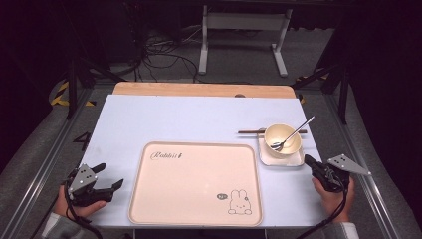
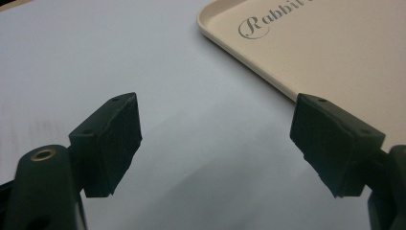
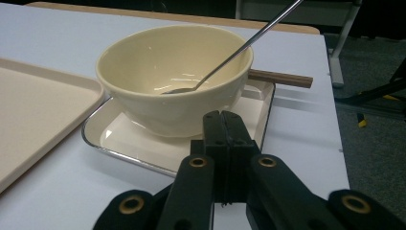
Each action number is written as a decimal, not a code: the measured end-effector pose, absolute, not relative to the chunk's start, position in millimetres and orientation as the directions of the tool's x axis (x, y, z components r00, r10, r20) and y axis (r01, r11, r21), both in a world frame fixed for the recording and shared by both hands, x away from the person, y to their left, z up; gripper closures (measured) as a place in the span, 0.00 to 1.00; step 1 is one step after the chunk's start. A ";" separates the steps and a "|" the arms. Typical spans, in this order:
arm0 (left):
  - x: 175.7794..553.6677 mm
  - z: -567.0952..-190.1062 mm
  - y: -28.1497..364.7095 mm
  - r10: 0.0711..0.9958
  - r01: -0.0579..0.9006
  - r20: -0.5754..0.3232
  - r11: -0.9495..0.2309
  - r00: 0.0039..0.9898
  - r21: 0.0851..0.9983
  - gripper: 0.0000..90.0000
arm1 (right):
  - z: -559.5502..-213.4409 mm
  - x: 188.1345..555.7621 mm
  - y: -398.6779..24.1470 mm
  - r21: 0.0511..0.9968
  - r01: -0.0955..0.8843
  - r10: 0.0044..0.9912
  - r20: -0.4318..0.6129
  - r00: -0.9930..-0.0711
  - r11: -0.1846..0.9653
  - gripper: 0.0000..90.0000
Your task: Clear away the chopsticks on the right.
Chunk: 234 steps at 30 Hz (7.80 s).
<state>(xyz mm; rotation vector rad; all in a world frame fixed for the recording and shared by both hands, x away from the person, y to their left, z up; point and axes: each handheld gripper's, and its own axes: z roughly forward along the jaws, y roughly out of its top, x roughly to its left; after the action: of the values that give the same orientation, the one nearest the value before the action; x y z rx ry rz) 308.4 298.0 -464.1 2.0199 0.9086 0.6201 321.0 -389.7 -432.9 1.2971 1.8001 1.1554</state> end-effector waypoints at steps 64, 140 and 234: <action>308.1 -466.9 290.4 0.754 0.378 0.128 -0.459 0.644 0.804 0.21 | -430.1 475.2 -399.0 0.786 0.607 0.958 0.074 -0.279 0.116 1.00; 306.1 -466.6 285.0 0.744 0.383 0.133 -0.478 0.654 0.790 0.21 | -430.1 433.6 -432.2 0.764 0.636 0.927 0.149 -0.345 0.113 0.83; 306.1 -464.7 285.6 0.731 0.373 0.128 -0.480 0.670 0.794 0.21 | -354.0 371.1 -434.6 0.944 0.329 0.935 0.144 -0.324 -0.031 0.94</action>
<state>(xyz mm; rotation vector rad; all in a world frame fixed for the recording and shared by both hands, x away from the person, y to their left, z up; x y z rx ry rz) 306.1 285.6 -464.7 2.1098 0.8492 0.5913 371.1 -434.6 -354.0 1.3335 1.6780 1.3691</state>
